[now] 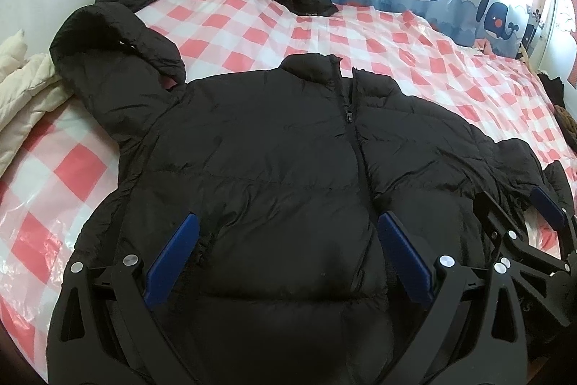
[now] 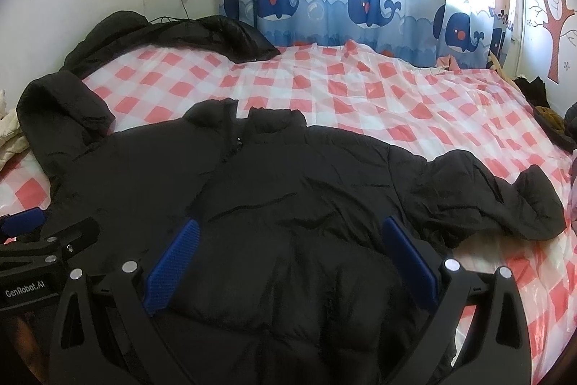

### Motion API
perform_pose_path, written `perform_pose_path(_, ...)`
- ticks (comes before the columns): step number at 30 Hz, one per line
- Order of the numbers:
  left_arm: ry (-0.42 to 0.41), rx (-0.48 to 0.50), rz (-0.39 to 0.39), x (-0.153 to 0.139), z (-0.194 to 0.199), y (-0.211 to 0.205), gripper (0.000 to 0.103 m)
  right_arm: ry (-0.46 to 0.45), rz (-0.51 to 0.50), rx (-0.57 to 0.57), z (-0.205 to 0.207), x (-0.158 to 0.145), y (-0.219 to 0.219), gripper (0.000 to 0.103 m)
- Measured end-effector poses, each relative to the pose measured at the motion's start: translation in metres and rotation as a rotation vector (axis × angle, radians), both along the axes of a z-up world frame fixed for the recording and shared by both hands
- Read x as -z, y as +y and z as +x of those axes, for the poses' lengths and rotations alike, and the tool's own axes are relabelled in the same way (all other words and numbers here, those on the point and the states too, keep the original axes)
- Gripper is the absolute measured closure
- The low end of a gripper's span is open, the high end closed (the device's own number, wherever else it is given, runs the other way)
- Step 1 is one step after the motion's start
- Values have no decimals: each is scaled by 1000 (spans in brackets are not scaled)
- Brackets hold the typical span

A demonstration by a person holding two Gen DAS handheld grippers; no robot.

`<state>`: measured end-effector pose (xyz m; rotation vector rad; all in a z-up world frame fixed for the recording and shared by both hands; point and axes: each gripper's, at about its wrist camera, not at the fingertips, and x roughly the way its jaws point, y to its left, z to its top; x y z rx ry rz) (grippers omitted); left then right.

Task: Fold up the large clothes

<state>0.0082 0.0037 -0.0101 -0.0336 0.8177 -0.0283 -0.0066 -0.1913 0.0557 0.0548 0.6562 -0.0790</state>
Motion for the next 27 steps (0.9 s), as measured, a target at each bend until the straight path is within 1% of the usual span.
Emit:
perform_pose_path(7, 6, -14, -12, 1, 3, 5, 7, 13, 3, 3, 3, 1, -1, 5)
perform_pose_path(11, -1, -21, 19, 2, 4, 3, 7, 23, 3, 4, 4, 3, -2, 5)
perform_pose_path(27, 11, -24, 6, 4, 4, 6, 7, 27, 2, 2, 5, 6, -2, 5)
